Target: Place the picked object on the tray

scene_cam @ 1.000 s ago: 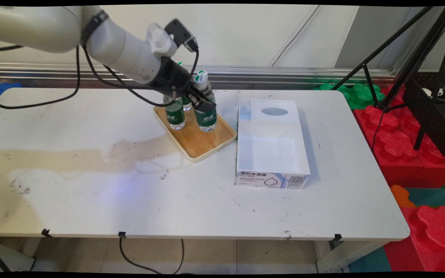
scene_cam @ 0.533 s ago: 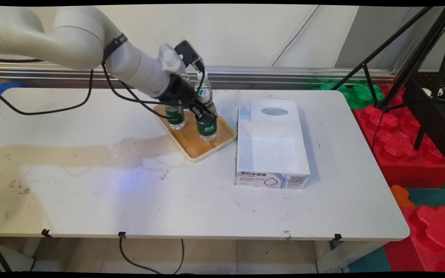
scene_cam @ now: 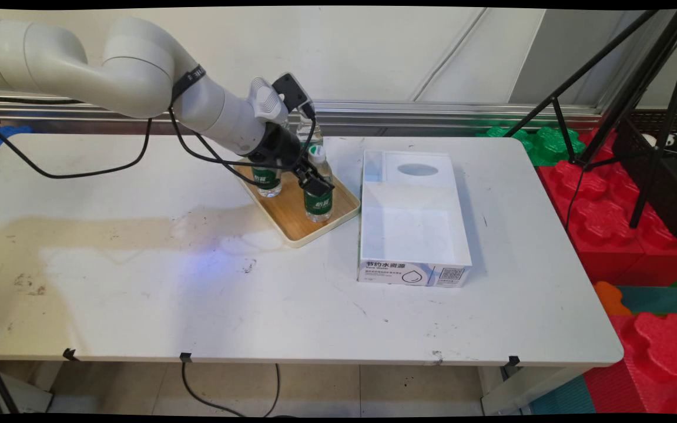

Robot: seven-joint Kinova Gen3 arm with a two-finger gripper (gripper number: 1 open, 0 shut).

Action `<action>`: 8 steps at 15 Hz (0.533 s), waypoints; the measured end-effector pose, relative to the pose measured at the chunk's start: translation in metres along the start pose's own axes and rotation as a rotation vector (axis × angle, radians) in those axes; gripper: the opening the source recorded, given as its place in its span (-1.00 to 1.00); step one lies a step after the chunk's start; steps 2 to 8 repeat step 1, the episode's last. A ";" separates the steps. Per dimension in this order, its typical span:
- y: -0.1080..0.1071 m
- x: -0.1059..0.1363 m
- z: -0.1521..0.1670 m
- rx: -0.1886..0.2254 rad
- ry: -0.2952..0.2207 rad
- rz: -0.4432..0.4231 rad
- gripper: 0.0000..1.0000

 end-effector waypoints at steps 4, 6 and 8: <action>-0.001 0.000 0.000 0.000 0.002 0.004 1.00; -0.001 0.000 0.000 0.000 0.002 0.004 1.00; -0.001 0.000 0.000 0.000 0.002 0.004 1.00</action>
